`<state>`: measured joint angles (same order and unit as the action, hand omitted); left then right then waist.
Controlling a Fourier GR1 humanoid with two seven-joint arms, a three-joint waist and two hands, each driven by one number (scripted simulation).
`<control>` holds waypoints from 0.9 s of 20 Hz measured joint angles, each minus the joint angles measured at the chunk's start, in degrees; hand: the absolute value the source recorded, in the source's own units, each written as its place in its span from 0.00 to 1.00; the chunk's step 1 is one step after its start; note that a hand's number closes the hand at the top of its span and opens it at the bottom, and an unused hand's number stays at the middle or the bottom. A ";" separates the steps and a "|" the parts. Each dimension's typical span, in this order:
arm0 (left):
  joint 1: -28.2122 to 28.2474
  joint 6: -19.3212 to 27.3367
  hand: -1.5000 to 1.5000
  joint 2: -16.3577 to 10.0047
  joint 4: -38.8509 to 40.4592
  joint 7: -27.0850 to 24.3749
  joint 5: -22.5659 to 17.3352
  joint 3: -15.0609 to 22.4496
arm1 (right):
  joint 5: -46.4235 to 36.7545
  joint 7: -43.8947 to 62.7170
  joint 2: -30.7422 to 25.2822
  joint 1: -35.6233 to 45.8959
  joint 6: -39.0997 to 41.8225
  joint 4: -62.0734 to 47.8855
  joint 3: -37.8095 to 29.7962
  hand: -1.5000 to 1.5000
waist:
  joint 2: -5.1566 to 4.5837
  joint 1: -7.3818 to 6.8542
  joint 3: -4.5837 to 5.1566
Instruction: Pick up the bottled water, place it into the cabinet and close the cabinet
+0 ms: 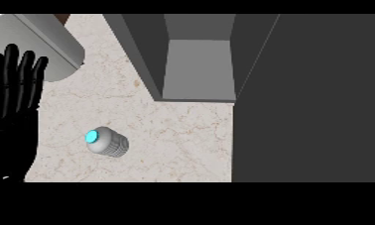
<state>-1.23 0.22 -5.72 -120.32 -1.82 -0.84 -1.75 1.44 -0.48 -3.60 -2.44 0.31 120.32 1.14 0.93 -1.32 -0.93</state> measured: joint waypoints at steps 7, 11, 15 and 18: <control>4.23 -10.11 0.00 -3.81 1.82 -1.98 -11.90 -3.55 | 1.28 0.02 -0.29 -6.09 2.60 4.82 2.14 0.00 | -0.63 1.25 0.80; 7.89 -14.16 0.00 -5.12 2.54 2.45 -20.68 -4.85 | 5.71 3.42 -1.85 -10.76 7.30 9.46 5.94 0.00 | -0.64 1.35 0.91; 10.81 -15.88 0.00 -7.93 -1.19 8.54 -28.82 -8.29 | 8.40 7.45 -2.93 -14.77 8.86 16.21 7.60 0.00 | -0.67 1.31 0.93; 12.66 -16.46 0.00 -9.06 -3.23 11.01 -31.67 -10.65 | 8.64 7.57 -3.56 -18.45 10.41 18.36 8.27 0.00 | -0.69 1.40 0.94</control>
<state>11.43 -16.24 -14.78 -123.55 9.19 -32.50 -12.40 10.08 7.09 -7.16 -20.89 10.73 138.68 9.41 0.24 0.08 0.00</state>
